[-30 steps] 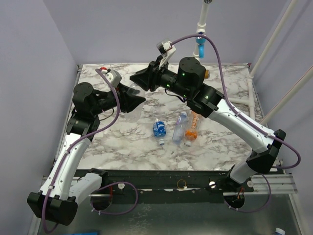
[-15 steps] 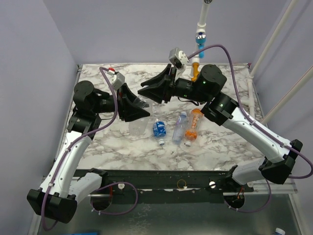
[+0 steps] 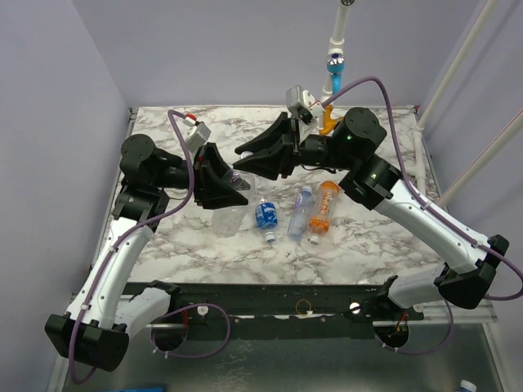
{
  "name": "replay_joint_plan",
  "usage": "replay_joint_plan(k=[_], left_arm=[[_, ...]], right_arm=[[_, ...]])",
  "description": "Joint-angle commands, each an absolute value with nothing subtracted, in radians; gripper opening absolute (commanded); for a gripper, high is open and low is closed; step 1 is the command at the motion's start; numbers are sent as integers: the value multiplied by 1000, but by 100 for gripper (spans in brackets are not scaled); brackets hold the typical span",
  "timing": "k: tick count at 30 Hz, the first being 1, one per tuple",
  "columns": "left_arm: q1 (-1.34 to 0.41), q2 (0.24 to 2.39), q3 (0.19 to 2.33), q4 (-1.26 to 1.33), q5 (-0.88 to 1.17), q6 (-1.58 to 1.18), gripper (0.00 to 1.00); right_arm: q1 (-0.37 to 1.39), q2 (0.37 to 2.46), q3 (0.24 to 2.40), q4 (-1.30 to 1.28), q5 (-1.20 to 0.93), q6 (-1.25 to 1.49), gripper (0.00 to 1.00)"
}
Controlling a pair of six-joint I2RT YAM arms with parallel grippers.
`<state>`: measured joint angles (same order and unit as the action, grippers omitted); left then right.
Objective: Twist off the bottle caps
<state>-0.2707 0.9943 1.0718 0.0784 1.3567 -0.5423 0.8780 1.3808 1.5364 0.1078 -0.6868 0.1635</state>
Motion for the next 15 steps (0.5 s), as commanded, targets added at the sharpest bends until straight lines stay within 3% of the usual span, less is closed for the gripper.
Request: replay_joint_plan(k=[1,4,9,15], left_arm=[[-267,1009,1076,61,1323,-574,8],[-267,1005,1076,56,1319,-559,8],[-267,986,1068,10,1269,-478,8],[-267,936,1046,-128,1101,-240,8]], right_arm=[[887,1348,1619,69,-767,125,1],[882,1332,1661,13,-645,91,1],[876,1304,1644,-105,-235,54,1],[844,1183,1348,-147,88,91,1]])
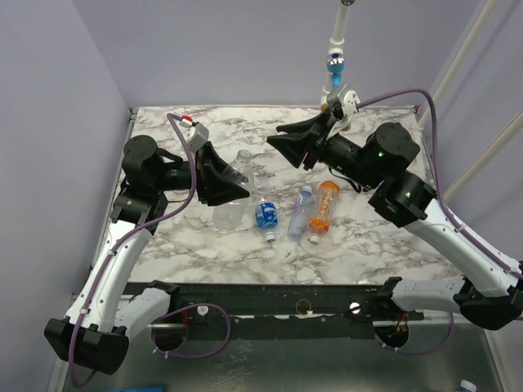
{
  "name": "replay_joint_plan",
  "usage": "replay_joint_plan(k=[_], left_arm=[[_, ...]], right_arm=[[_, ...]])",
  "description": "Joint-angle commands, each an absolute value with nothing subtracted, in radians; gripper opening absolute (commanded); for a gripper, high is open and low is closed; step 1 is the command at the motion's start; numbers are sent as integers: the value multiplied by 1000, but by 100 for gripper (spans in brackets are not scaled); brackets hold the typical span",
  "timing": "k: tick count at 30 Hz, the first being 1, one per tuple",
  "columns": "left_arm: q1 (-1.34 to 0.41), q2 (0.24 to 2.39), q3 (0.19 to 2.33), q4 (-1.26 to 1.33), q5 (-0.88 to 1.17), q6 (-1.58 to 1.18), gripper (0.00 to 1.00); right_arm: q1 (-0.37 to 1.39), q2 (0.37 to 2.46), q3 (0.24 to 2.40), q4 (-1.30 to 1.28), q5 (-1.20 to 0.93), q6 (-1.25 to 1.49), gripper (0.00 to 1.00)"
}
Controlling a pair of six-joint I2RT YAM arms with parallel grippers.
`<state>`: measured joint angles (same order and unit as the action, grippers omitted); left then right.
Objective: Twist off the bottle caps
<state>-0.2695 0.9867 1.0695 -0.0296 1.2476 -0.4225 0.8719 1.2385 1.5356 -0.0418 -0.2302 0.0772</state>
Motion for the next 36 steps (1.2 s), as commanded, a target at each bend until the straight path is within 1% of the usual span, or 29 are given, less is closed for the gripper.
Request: replay_joint_plan(k=[1,4,8,14,18,21,26,31,36], left_arm=[[-267,930,1039,-136,1072,-220,8],[-267,923,1031,-155,1020,-162,8],[-267,923,1024,-176,1007,-134,8],[-267,903,1014,-199,1011,-106,8],[-267,898,1008,-207,1012,-101,8],[-267,900,1005,-210,1017,-102,8],[-267,894,998,-214,1021,-99,8],[-267,889,992,-217,1022,-94,8],[-268,885,990,-219,1022,-90,8]], right_arm=[[822,1158,1291,-150,131,118,1],[719,1085,1106,-167,187,227,1],[603,1018,912,-214,281,369,1],[598,989,767,-308,384,516,1],[598,998,704,-329,455,576,1],[598,1045,668,-327,494,615,1],[597,1140,608,-250,490,639,1],[595,1237,614,-191,538,644,0],[594,1292,600,-71,540,612,1]])
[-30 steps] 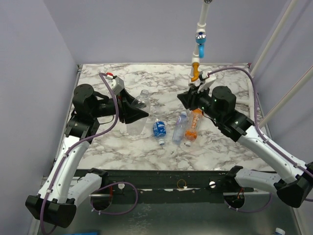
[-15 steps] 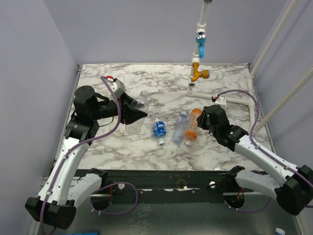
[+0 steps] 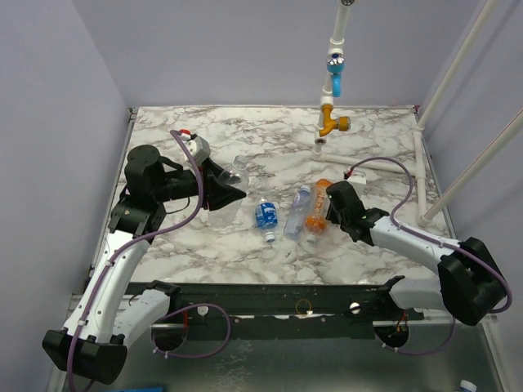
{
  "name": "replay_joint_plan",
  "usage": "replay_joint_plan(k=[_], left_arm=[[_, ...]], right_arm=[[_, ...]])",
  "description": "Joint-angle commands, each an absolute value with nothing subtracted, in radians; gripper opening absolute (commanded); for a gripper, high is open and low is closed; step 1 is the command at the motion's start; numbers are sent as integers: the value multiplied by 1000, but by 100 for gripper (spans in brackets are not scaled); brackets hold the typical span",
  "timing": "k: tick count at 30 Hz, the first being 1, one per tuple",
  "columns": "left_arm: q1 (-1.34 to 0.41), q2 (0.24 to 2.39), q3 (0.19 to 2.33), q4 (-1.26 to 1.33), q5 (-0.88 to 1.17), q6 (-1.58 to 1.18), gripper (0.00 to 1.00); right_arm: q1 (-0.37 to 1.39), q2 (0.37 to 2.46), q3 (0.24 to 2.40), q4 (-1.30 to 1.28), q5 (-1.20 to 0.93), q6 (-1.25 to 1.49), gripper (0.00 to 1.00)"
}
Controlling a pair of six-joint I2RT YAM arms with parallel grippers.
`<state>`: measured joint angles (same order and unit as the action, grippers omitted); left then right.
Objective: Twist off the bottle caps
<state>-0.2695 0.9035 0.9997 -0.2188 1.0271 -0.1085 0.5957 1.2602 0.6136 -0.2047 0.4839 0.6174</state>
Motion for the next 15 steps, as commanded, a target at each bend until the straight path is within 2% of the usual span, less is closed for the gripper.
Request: replay_joint_plan(k=[1,7,12,15], left_arm=[[-267,884,988,-218,1020,-90,8],[-267,878,979,-219,1021,-83,9],[-268,876,974,-220,1025,-83,9],[-267,877,974,-219,1026,-82,9]], right_arm=[[594,1306,597,-49,545,609,1],[594,1411,603,-9,572,618,9],[593,1458,639,-54,602,664,12],[593,1477,647,-73,577,698,24]])
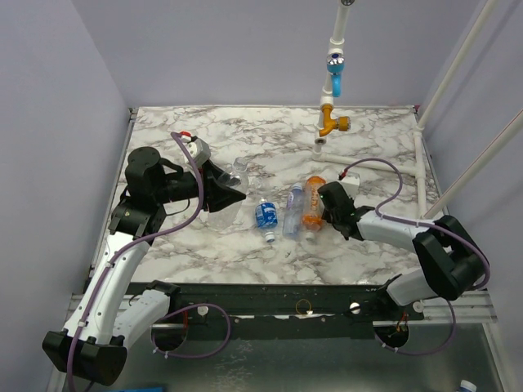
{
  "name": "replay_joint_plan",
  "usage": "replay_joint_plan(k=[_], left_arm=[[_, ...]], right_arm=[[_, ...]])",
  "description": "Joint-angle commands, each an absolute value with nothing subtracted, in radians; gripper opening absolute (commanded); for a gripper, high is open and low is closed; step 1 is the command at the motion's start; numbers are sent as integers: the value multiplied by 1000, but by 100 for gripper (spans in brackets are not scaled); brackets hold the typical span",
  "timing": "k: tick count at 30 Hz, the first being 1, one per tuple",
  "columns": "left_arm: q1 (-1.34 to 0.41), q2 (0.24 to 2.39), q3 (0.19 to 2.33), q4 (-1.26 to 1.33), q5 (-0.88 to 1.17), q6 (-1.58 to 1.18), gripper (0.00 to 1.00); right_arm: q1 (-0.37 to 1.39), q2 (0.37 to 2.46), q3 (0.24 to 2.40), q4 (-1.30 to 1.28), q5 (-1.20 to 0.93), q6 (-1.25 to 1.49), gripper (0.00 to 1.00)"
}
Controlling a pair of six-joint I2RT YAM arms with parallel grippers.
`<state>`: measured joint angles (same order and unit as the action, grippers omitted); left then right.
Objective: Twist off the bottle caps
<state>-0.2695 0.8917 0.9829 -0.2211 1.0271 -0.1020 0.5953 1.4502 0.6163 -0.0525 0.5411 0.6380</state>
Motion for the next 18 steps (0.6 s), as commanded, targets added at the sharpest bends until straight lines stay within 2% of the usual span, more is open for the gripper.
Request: replay_joint_plan(k=[1,4,10,15,18], left_arm=[[-267,877,974,-219,1027,-81,9],[-268,877,974,-219,1030,-80,11],[-268,875,976,-220,1032,-79,12],[-268,874,973,-220,1036,-79,15],[-268,875,977,-219,1038,-80,15]], right_arm=[[594,1481,646,-79,565,710,29],[594,1489,647,-100,539,750,38],[594,1446,646,-140,525,764,41],[594,1348,671,-190,515,711,55],[595,1256,711,-230,505,669,56]])
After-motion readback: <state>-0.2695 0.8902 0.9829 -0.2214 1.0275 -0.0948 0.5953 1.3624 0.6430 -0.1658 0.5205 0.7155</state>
